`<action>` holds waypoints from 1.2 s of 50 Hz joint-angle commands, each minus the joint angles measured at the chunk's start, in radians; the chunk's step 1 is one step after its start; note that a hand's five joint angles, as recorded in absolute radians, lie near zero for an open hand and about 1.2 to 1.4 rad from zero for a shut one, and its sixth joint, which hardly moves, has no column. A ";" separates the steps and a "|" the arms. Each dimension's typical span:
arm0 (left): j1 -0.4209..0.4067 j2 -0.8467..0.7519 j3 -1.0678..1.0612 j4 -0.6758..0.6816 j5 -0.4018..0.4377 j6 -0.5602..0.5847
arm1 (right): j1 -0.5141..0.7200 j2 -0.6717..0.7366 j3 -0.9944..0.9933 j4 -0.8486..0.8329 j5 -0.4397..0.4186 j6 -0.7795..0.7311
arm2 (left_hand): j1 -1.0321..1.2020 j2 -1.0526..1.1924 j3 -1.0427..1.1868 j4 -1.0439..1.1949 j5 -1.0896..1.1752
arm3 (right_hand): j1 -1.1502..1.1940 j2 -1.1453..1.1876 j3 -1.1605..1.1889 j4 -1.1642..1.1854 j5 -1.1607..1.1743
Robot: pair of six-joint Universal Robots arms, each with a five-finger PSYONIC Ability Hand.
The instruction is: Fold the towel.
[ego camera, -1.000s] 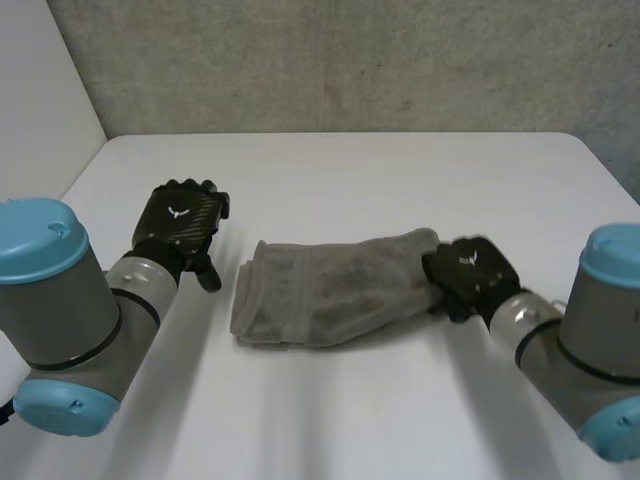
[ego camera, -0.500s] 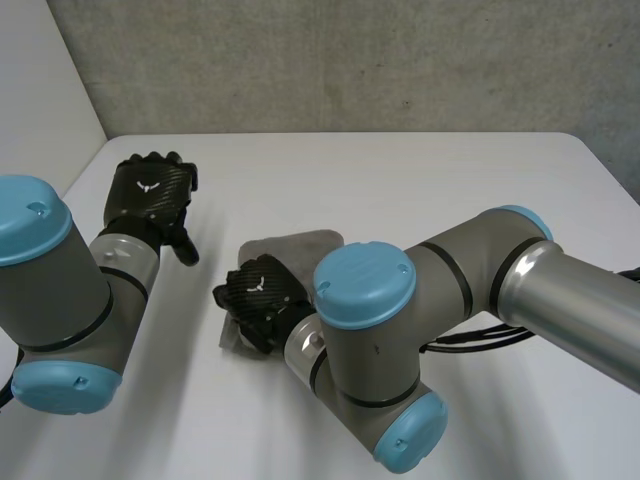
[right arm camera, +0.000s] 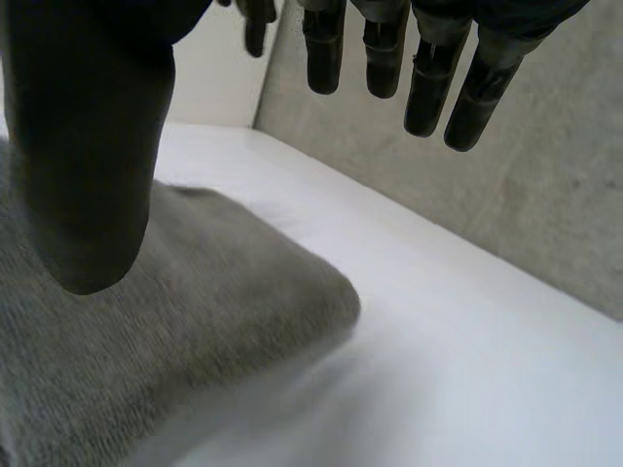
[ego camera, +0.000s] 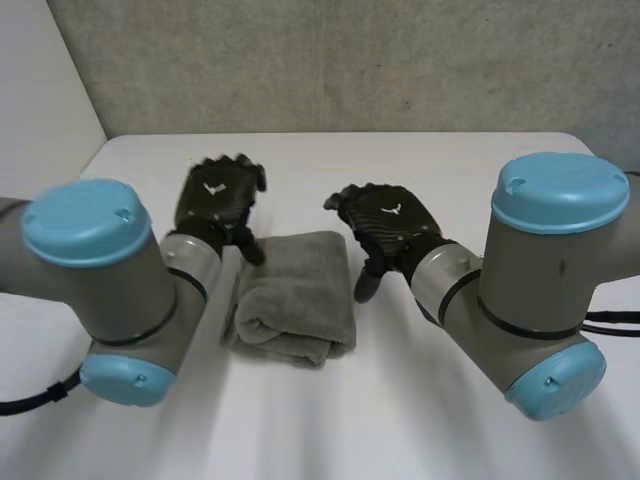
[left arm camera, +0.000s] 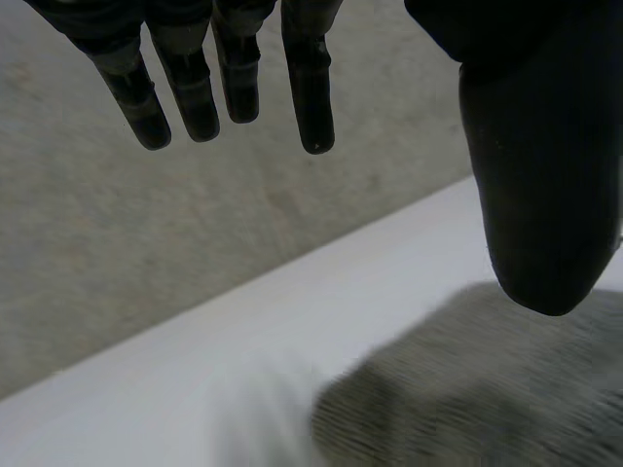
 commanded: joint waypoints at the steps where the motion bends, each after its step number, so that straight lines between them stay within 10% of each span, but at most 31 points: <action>1: -0.011 -0.051 -0.025 -0.024 0.030 0.006 | -0.007 0.117 -0.051 0.000 0.000 0.036 | -0.061 -0.058 -0.064 -0.068 -0.025 | -0.058 -0.082 -0.068 -0.080 -0.061; 23: 0.068 -0.103 -0.120 -0.041 0.033 0.100 | 0.042 0.398 -0.267 0.116 0.009 0.059 | -0.064 -0.061 -0.067 -0.071 -0.028 | -0.058 -0.082 -0.068 -0.080 -0.061; 42: 0.052 0.068 -0.002 -0.128 0.029 0.112 | 0.028 0.073 -0.261 0.211 0.021 0.062 | -0.088 -0.084 -0.091 -0.094 -0.051 | -0.058 -0.082 -0.068 -0.080 -0.061; 60: 0.060 0.236 0.249 -0.382 -0.007 0.022 | -0.138 -0.181 -0.241 0.264 0.233 0.059 | -0.093 -0.090 -0.097 -0.100 -0.057 | -0.058 -0.082 -0.068 -0.080 -0.061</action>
